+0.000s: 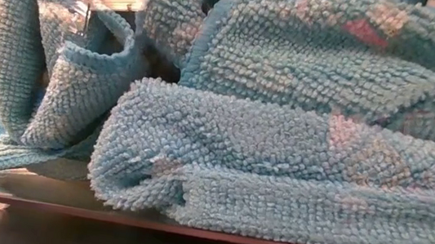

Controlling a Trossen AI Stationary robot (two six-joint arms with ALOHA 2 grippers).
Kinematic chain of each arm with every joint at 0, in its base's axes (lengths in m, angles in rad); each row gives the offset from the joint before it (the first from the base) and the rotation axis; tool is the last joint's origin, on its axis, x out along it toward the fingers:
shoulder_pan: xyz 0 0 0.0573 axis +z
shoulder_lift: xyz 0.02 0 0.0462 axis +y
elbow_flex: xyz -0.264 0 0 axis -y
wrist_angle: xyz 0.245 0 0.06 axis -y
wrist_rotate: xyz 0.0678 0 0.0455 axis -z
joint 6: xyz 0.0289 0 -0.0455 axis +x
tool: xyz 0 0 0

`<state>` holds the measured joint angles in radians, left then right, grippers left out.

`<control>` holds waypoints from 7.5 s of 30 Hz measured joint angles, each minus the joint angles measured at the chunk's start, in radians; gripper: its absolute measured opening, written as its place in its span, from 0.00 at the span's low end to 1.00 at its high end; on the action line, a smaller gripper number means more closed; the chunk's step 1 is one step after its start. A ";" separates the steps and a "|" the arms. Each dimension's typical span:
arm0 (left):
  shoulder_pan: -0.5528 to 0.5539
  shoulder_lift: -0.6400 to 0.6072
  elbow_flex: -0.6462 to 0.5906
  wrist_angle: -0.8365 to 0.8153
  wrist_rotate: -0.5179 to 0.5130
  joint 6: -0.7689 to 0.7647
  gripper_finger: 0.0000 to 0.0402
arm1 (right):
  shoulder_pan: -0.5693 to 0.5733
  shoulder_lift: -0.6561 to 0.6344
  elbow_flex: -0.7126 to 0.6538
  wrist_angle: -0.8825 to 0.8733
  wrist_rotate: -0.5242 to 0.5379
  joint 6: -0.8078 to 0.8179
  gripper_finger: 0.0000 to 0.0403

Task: Sort microfiber towel by color & place in baskets
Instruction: Put the yellow towel into the top transparent bin

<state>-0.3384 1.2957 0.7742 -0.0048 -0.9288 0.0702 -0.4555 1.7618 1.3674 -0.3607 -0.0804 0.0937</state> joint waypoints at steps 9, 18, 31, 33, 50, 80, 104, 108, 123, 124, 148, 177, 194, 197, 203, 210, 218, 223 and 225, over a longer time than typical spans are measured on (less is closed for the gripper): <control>0.405 0.000 0.000 0.258 0.541 0.145 0.71 | 0.024 0.000 0.000 0.013 -0.008 0.000 0.32; 0.694 0.097 0.007 0.336 0.938 0.066 0.71 | 0.025 0.000 0.000 0.058 -0.032 -0.024 0.32; 0.788 0.322 0.145 0.329 1.103 0.096 0.46 | 0.024 0.000 0.000 0.049 -0.047 -0.026 0.32; 0.787 0.328 0.149 0.327 1.119 0.131 0.28 | 0.024 0.000 0.000 0.033 -0.045 -0.026 0.32; 0.887 0.328 0.154 0.232 0.878 0.202 0.02 | 0.024 -0.046 0.000 -0.146 -0.057 -0.075 0.32; 0.867 0.415 0.153 0.203 1.071 0.205 0.09 | 0.009 0.082 0.000 0.200 0.022 -0.096 0.03; 0.847 0.059 0.153 -0.063 1.085 0.176 0.60 | -0.026 0.230 0.002 0.090 -0.057 -0.084 0.01; 0.814 -0.050 0.153 -0.192 1.084 0.170 0.62 | -0.028 0.230 0.002 0.089 -0.057 -0.088 0.01; 0.581 -0.338 0.153 -0.685 0.999 -0.010 0.62 | 0.021 0.071 0.000 0.028 -0.056 -0.122 0.01; 0.560 -0.346 0.153 -0.699 0.989 -0.026 0.62 | 0.026 0.057 0.000 0.013 -0.056 -0.125 0.01; 0.072 -0.312 0.088 -0.656 0.709 -0.256 0.62 | 0.276 -0.389 0.000 -0.271 -0.052 -0.124 0.48; -0.057 0.139 -0.095 -0.230 0.374 -0.273 0.72 | 0.702 -0.457 0.000 -0.553 0.029 0.075 0.50; 0.159 0.357 -0.088 -0.111 0.607 -0.247 0.78 | 0.864 -0.457 0.000 -0.571 0.189 0.211 0.50; 0.182 0.376 -0.088 -0.085 0.650 -0.243 0.71 | 0.889 -0.457 0.000 -0.574 0.216 0.229 0.50; 0.216 0.378 -0.089 -0.069 0.784 -0.204 0.38 | 0.931 -0.457 0.000 -0.573 0.249 0.269 0.50; 0.221 0.359 -0.092 -0.079 0.830 -0.134 0.05 | 0.981 -0.457 0.000 -0.574 0.297 0.302 0.50; 0.222 0.199 -0.091 -0.202 0.750 -0.107 0.03 | 1.031 -0.455 0.000 -0.574 0.355 0.351 0.50; 0.222 0.064 -0.088 -0.249 0.711 -0.095 0.03 | 1.056 -0.453 0.000 -0.576 0.382 0.366 0.50; 0.222 0.010 -0.087 -0.239 0.707 -0.082 0.03 | 1.065 -0.453 0.000 -0.577 0.405 0.367 0.50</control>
<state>-0.1165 1.3061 0.6872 -0.2436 -0.2218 -0.0114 0.6094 1.3087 1.3674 -0.9379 0.3246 0.4610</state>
